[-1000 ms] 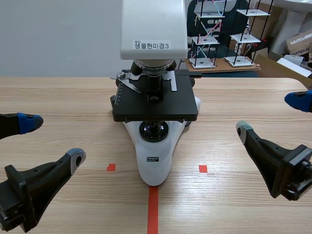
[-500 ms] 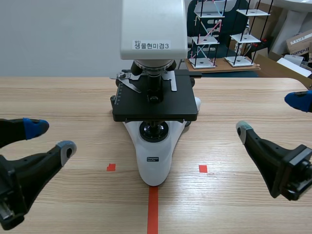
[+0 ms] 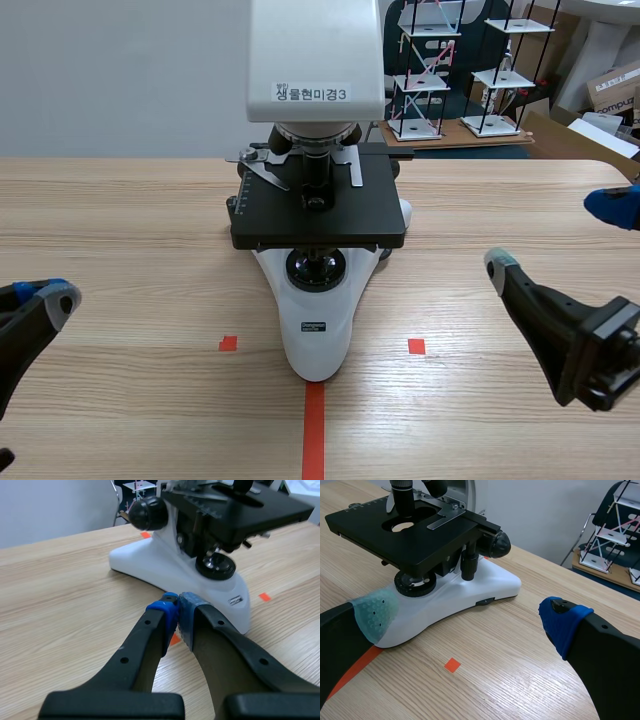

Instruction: Point at the diaphragm

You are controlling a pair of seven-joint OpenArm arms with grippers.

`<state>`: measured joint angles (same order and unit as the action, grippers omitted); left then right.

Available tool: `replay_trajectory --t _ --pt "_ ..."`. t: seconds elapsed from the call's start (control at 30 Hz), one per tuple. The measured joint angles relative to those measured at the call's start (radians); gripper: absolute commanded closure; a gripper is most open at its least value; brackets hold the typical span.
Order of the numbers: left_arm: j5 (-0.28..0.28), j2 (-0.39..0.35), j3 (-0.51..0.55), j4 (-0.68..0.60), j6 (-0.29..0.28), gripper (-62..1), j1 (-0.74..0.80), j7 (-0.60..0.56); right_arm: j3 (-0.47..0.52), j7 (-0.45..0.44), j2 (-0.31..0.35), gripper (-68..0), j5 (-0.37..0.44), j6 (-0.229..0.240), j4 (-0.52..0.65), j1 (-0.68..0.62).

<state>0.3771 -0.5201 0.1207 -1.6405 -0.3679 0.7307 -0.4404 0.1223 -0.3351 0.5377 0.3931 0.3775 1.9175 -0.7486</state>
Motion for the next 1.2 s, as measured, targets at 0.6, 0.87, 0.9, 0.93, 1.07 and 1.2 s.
replay_trajectory --t 0.6,0.87,0.9,0.93,1.07,1.2 --pt "-0.197 0.002 -0.299 0.512 0.034 -2.9 -0.344 -0.464 0.000 0.000 0.000 -62.1 0.000 0.000 0.000 0.000" --pt "-0.194 0.036 -0.435 0.747 0.072 -3.0 -0.517 -0.592 0.000 0.001 0.000 -62.1 0.000 0.000 0.000 0.000" --pt "-0.195 0.042 -0.450 0.773 0.075 -3.0 -0.531 -0.610 0.000 0.002 0.000 -62.1 0.000 0.000 0.000 0.000" --pt "-0.195 0.048 -0.465 0.798 0.083 -3.0 -0.543 -0.631 0.000 0.002 0.000 -62.1 0.000 0.000 0.000 0.000" --pt "-0.208 0.066 -0.499 0.868 0.099 -3.0 -0.582 -0.679 0.000 0.003 0.000 -62.1 0.000 0.000 0.000 0.000" --pt "-0.274 0.075 -0.515 0.895 0.100 -3.0 -0.626 -0.679 0.000 0.003 0.000 -62.1 0.000 0.000 0.000 0.000"
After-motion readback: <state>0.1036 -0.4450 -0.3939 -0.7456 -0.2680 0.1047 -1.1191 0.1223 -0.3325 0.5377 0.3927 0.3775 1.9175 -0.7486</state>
